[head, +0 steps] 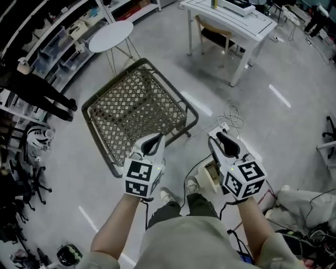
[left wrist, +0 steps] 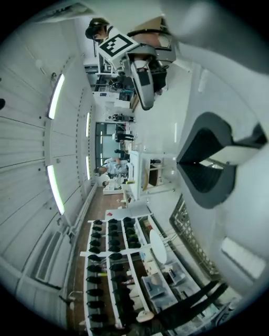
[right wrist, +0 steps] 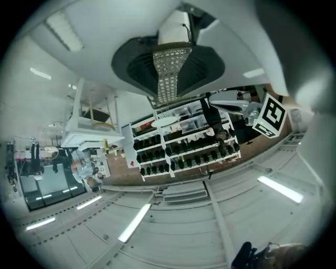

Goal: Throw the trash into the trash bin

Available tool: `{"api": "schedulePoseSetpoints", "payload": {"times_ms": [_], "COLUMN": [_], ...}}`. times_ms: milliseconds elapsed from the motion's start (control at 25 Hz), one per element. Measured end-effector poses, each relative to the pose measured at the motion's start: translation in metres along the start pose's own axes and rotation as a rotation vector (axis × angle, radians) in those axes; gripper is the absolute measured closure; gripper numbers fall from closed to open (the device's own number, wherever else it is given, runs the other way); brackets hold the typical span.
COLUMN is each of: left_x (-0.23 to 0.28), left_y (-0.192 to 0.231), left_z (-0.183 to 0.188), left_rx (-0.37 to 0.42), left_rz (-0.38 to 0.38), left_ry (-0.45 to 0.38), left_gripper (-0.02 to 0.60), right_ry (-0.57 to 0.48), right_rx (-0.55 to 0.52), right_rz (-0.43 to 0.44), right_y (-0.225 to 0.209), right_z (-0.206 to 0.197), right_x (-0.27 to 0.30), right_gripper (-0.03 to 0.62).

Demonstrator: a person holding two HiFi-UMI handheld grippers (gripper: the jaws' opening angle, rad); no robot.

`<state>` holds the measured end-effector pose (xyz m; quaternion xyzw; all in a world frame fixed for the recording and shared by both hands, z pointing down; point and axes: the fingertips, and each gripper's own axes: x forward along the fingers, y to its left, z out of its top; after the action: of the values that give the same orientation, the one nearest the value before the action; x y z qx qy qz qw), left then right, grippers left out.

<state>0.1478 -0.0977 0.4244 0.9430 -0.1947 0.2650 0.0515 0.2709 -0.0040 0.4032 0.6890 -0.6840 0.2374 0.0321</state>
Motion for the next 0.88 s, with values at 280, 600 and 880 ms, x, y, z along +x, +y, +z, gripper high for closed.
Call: {"api": "schedulePoseSetpoints", "payload": {"times_ms": [280,600,880], "left_x": [-0.095,-0.199,-0.276], "left_y": [0.065,0.117,0.143], "left_z": [0.039,0.021,0.013], "left_rx": [-0.051,-0.095,-0.11], "left_rz": [0.202,0.403,0.538], "left_ry": [-0.151,-0.21,-0.261], "left_gripper": [0.578,0.578,0.578], "right_ry": [-0.105,-0.17,-0.204], "right_rx": [-0.133,-0.156,-0.293], "right_rz": [0.195,0.365,0.476], "right_y": [0.09,0.186,0.258], "right_z": [0.081,0.12,0.139], "right_x": [0.01,0.017,0.023], "right_gripper": [0.48,0.539,0.542]}}
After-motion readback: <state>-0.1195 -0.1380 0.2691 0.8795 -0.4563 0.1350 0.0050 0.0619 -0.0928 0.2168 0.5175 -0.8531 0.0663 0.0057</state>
